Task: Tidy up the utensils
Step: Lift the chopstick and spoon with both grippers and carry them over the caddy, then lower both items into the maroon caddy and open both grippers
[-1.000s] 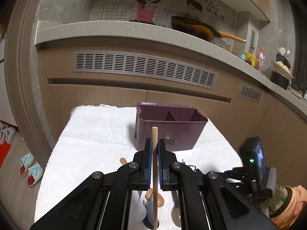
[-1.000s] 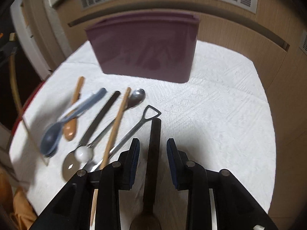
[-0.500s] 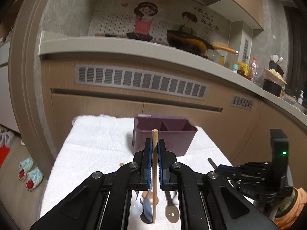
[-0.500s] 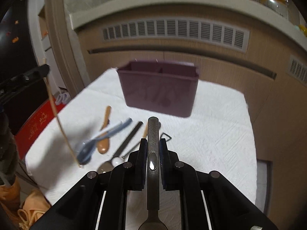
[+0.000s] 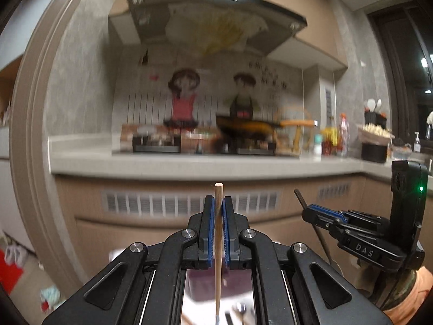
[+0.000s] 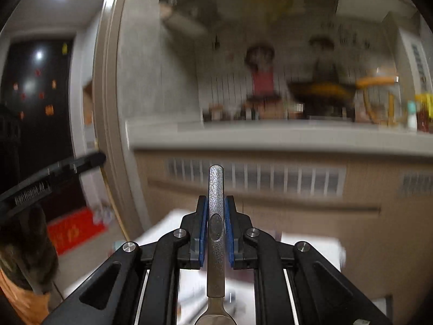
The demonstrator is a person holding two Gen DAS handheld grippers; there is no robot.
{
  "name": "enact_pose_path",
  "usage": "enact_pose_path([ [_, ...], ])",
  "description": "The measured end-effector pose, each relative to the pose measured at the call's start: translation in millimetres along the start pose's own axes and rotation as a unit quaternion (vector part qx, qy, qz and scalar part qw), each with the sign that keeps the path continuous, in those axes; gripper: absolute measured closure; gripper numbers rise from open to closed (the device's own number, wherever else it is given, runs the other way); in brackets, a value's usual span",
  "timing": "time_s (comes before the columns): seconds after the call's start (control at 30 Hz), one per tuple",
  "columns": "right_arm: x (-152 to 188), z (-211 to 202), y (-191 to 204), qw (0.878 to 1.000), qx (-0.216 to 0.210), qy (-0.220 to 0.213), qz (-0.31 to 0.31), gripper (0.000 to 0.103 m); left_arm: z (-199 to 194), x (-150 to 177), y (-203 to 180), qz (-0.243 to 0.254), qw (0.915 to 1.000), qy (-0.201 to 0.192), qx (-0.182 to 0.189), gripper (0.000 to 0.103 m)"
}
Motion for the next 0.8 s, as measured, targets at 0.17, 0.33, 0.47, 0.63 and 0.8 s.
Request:
enact_pose_path([
  [0.17, -39.1, 17.5, -10.1, 0.997, 0.016, -0.059, -0.037, 0.091, 34.5, -22.3, -3.7, 0.014, 0.9994, -0.032, 0.009, 0.097],
  [0.33, -46.3, 56.8, -23.3, 0.995, 0.009, -0.074, -0.064, 0.091, 101.0, -20.4, -4.0, 0.008, 0.9996, -0.019, 0.019, 0.097],
  [0.47, -33.5, 100.0, -39.9, 0.997, 0.0, -0.064, -0.05, 0.091, 160.9, -3.2, -0.9, -0.014, 0.9994, 0.017, 0.028, 0.097],
  [0.63, -9.5, 148.9, -66.5, 0.999, -0.009, -0.046, -0.026, 0.091, 206.9, 33.9, 5.5, -0.011, 0.9991, 0.039, 0.011, 0.097],
  [0.8, 24.4, 185.9, -89.7, 0.999, 0.009, -0.028, -0.013, 0.091, 231.5, 74.6, 11.2, -0.008, 0.9969, 0.078, 0.001, 0.097],
])
Point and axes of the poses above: each gripper's, at about its wrist camera, not at the fingertips, and z roughly the way its jaws point, y to its left, x to its underside, the point moved 6 cm from there along z, roughly the way its jaws point, and after that the axes turned 5 degrees about -x, right-handed, at the moved point
